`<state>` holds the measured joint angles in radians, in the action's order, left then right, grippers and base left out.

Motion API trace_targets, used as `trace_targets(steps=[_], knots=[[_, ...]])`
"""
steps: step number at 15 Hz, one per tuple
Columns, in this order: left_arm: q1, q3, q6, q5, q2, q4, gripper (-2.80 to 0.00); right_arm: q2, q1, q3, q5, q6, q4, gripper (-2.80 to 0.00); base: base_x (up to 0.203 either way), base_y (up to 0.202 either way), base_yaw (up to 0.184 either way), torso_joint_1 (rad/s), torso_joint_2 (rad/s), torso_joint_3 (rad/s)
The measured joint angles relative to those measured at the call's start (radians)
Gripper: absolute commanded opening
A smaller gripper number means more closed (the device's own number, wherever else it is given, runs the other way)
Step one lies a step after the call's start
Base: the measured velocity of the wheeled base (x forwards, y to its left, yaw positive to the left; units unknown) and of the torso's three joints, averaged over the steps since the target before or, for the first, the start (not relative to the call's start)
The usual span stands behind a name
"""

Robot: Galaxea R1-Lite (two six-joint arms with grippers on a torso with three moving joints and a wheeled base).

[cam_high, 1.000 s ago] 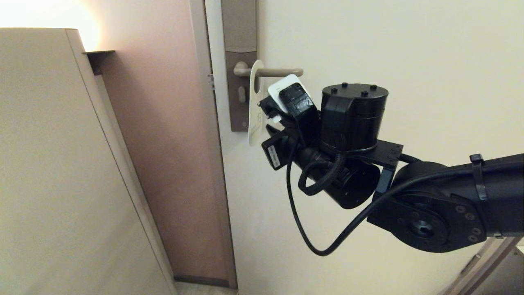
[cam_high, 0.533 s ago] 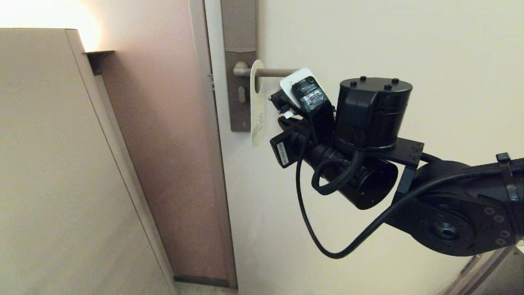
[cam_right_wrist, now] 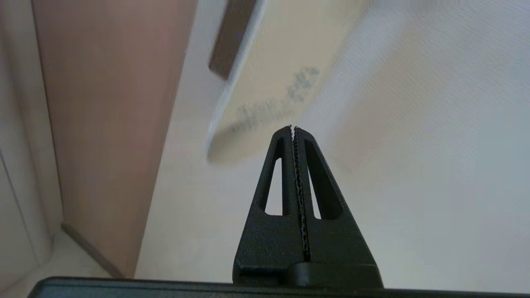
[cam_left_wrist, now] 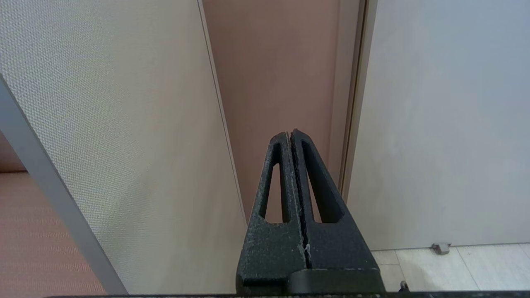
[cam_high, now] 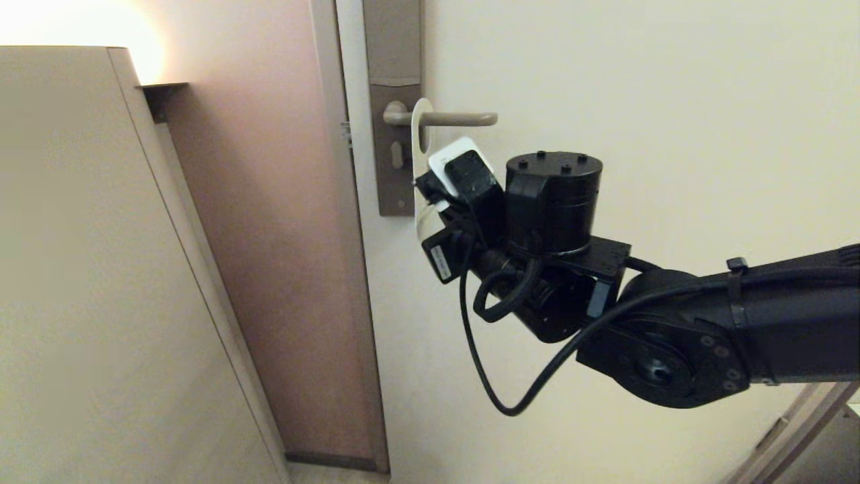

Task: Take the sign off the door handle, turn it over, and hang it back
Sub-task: Hang the sign back with the other side facing out

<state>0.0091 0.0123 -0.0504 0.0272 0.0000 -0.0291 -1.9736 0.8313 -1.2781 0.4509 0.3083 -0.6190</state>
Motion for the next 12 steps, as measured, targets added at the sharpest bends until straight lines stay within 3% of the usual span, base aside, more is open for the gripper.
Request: trace_targets(steps=[12], knots=[[0.0,0.0,0.0,0.0,0.0,0.0,-2.8,-0.27,-0.015,-0.377,0.002,-0.002,-0.005,-2.8,0.0,0.0,0.0,0.0,0.0,0.0]])
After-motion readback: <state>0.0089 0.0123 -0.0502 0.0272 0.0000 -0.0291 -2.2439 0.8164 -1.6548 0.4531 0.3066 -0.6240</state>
